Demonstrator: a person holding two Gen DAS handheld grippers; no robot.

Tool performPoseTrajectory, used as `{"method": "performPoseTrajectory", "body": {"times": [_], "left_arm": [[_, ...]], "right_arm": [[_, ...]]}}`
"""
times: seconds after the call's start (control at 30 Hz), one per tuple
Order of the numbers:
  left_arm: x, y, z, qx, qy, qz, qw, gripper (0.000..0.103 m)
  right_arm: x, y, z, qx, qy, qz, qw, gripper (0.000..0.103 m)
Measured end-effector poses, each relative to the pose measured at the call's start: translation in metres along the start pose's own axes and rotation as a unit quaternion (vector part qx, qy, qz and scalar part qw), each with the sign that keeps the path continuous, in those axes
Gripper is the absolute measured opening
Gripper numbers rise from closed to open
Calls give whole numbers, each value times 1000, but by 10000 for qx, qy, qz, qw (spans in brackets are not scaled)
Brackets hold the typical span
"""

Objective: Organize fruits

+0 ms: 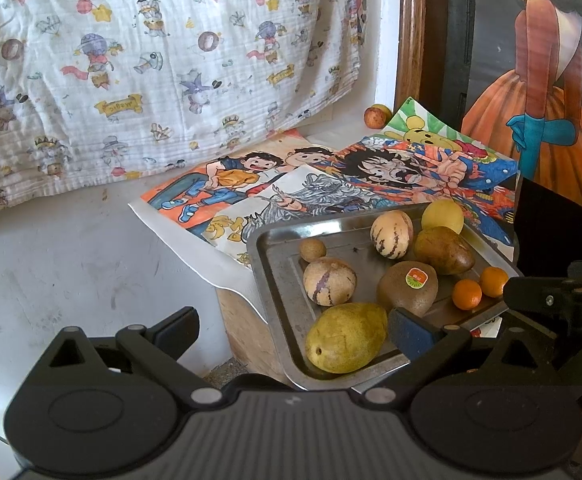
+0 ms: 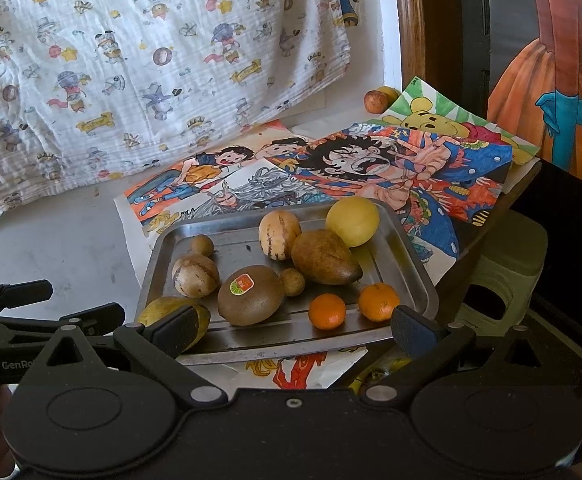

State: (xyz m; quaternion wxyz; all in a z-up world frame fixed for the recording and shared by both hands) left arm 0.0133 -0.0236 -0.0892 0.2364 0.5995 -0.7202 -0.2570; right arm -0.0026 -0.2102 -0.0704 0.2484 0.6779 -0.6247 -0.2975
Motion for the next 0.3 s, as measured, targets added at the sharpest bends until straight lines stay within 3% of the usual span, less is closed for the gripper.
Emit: {"method": "performPoseTrajectory", "body": {"times": [0.3], "left_arm": [[0,7,-5,238,-15,89,9997,103]], "right_arm": [[0,0,0,-6,-10,-3,10000,102]]}}
Point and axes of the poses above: each gripper's, at about its wrist camera, not at the fingertips, and y roughly against the way its jaws point, x to its right, z to its underside, the point moved 10 cm from there along -y, roughly the way its jaws point, and after that the axes turned 4 degrees about z, right-handed, at the moved point
